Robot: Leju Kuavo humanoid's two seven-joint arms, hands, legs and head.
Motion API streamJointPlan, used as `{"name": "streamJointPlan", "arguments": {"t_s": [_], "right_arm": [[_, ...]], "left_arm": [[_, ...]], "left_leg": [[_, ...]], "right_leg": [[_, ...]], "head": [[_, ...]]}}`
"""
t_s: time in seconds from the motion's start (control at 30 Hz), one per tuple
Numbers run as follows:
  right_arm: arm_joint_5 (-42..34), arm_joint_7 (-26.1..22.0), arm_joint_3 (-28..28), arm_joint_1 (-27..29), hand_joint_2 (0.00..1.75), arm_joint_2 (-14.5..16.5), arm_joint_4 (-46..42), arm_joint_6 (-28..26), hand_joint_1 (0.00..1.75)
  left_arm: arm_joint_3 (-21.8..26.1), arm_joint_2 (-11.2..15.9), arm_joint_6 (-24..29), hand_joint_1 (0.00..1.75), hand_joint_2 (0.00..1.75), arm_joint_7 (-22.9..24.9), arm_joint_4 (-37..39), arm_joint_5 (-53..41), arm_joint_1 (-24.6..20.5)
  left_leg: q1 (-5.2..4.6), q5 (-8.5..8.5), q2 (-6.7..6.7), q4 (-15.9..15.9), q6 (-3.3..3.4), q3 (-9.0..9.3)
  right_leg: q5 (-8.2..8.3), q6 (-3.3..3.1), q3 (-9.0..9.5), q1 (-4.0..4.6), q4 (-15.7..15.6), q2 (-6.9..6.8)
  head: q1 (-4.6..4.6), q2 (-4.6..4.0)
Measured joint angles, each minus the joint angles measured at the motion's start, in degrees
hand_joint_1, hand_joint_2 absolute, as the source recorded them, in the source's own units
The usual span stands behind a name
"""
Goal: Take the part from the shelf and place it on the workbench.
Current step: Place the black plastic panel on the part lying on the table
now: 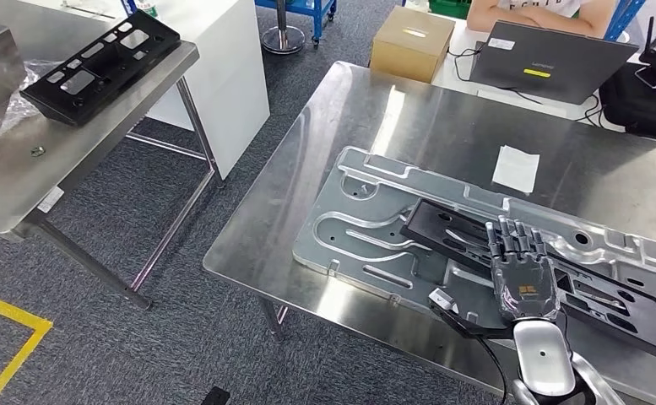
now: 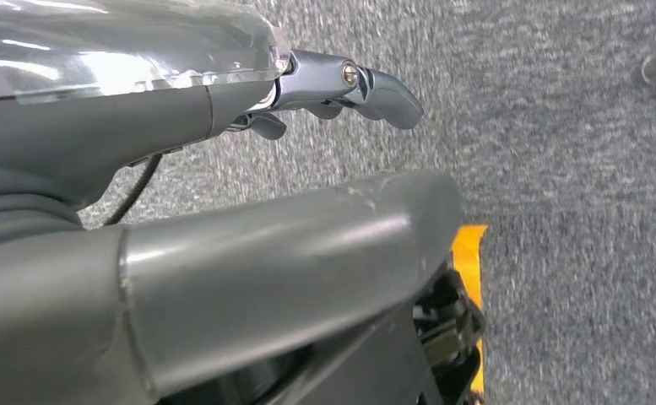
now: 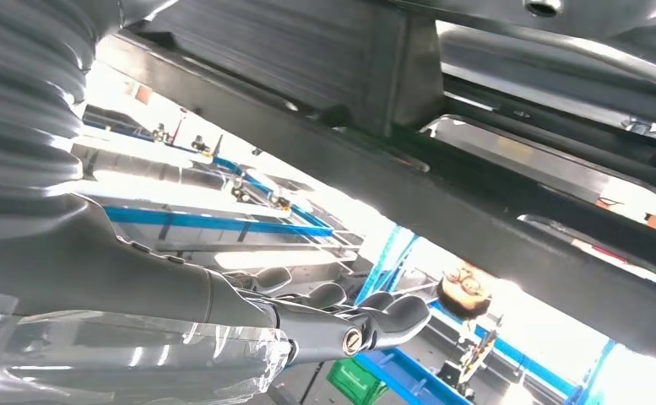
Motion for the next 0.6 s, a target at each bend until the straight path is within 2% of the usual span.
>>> {"name": "streamJointPlan", "arguments": {"t_s": [0.03, 0.07, 0.1, 0.13, 0.17, 0.23, 0.27, 0.3, 0.37, 0.4, 0.43, 0.47, 0.53, 0.57, 0.6], "right_arm": [[0.00, 0.01, -0.14, 0.20, 1.75, 0.01, 0.03, -0.02, 0.00], [0.00, 0.01, -0.24, 0.42, 1.75, 0.02, 0.09, -0.04, 0.00], [0.00, 0.03, -0.32, 0.66, 1.75, 0.03, 0.14, -0.08, 0.00], [0.00, 0.08, -0.38, 0.86, 1.75, 0.03, 0.19, -0.13, 0.00], [0.00, 0.11, -0.45, 1.01, 1.75, 0.04, 0.20, -0.20, 0.00], [0.00, 0.19, -0.62, 1.20, 1.75, 0.04, 0.13, -0.30, 0.00], [0.00, 0.19, -0.73, 1.30, 1.75, 0.05, 0.04, -0.34, 0.00], [0.00, 0.20, -0.84, 1.40, 1.75, 0.06, -0.04, -0.37, 0.00], [0.00, 0.27, -0.96, 1.60, 1.75, 0.09, -0.14, -0.43, 0.00], [0.00, 0.33, -0.98, 1.65, 1.75, 0.11, -0.16, -0.45, 0.00], [0.00, 0.40, -0.98, 1.71, 1.75, 0.13, -0.20, -0.48, 0.00], [0.00, 0.48, -0.98, 1.78, 1.75, 0.15, -0.23, -0.52, 0.00], [0.00, 0.92, -0.97, 1.92, 1.75, 0.16, -0.28, -0.69, 0.00], [0.00, 1.40, -0.96, 1.99, 1.75, 0.17, -0.32, -0.80, 0.00], [0.00, 2.14, -0.90, 2.02, 1.75, 0.15, -0.47, -0.96, 0.00]], "left_arm": [[0.00, -0.01, -0.01, 0.00, 0.00, 0.01, 0.00, 0.00, 0.02], [0.00, -0.01, -0.02, 0.00, 0.00, 0.01, 0.00, 0.00, 0.05], [0.00, -0.01, -0.06, 0.00, 0.00, -0.02, 0.00, 0.01, 0.07], [0.00, -0.02, -0.12, 0.00, 0.00, -0.05, 0.00, 0.01, 0.08], [0.00, -0.03, -0.21, 0.00, 0.00, -0.12, 0.00, 0.02, 0.07], [0.00, -0.08, -0.34, 0.00, 0.00, -0.26, 0.00, 0.02, 0.05], [0.00, -0.10, -0.38, 0.00, 0.00, -0.32, 0.00, 0.02, 0.03], [0.00, -0.11, -0.40, 0.00, 0.00, -0.35, 0.00, 0.03, 0.02], [0.02, -0.11, -0.48, 0.00, 0.00, -0.37, 0.00, 0.05, 0.06], [0.03, -0.10, -0.52, 0.00, 0.00, -0.37, 0.00, 0.08, 0.08], [0.04, -0.09, -0.56, 0.00, 0.00, -0.37, 0.00, 0.11, 0.11], [0.04, -0.08, -0.60, 0.00, 0.00, -0.37, 0.00, 0.15, 0.12], [0.04, -0.08, -0.68, 0.00, 0.00, -0.37, 0.00, 0.20, 0.13], [0.04, -0.08, -0.72, 0.00, 0.00, -0.37, 0.00, 0.26, 0.13], [0.05, -0.08, -0.75, 0.00, 0.00, -0.37, 0.00, 0.38, 0.13]], "left_leg": [[-0.09, 0.20, 0.03, 0.01, 0.12, -0.32], [-0.19, 0.44, 0.05, 0.03, 0.19, -0.64], [-0.26, 0.70, 0.06, 0.06, 0.19, -0.98], [-0.29, 0.96, 0.03, 0.10, 0.12, -1.29], [-0.31, 1.21, 0.00, 0.18, -0.01, -1.55], [-0.44, 1.71, -0.08, 0.34, -0.47, -1.98], [-0.50, 1.98, -0.11, 0.39, -0.77, -2.09], [-0.53, 2.32, -0.12, 0.37, -1.12, -2.20], [-0.49, 2.77, -0.18, 0.40, -1.81, -2.46], [-0.45, 2.11, -0.17, 0.89, -2.14, -2.85], [-0.39, 0.43, -0.16, 2.29, -2.44, -3.44], [-0.25, -2.12, -0.12, 4.71, -2.72, -4.23], [0.00, -7.49, -0.05, 11.76, -3.23, -5.89], [0.07, -8.74, -0.05, 14.63, -3.40, -6.17], [0.11, -8.71, -0.04, 16.00, -3.47, -5.70]], "right_leg": [[-1.72, 0.08, -1.23, 0.01, 3.41, 0.01], [-2.50, 0.12, -1.87, 0.02, 5.66, 0.00], [-2.12, 0.11, -1.50, 0.02, 5.91, 0.00], [-0.78, 0.02, 0.03, 0.02, 3.91, 0.00], [0.96, -0.14, 2.45, 0.04, 0.24, -0.01], [3.18, -0.55, 6.88, 0.28, -7.15, 0.04], [3.61, -0.77, 7.89, 0.44, -9.10, 0.08], [3.72, -1.00, 8.04, 0.64, -9.76, 0.13], [4.52, -1.64, 7.43, 0.63, -9.89, 0.05], [4.98, -2.06, 7.05, 0.49, -9.99, -0.05], [5.55, -2.50, 6.54, 0.32, -10.13, -0.16], [6.14, -2.83, 5.97, 0.20, -10.21, -0.28], [7.22, -3.13, 4.54, 0.26, -10.12, -0.39], [7.75, -3.10, 3.76, 0.29, -10.02, -0.46], [8.26, -3.05, 2.94, 0.31, -9.87, -0.52]], "head": [[0.01, 0.00], [0.01, 0.00], [0.01, 0.00], [0.02, 0.00], [0.02, 0.00], [-0.02, 0.00], [-0.01, 0.00], [-0.02, 0.00], [0.06, -0.01], [0.05, -0.01], [-0.01, -0.01], [-0.09, -0.01], [-0.32, -0.01], [-0.34, -0.01], [-0.35, -0.01]]}}
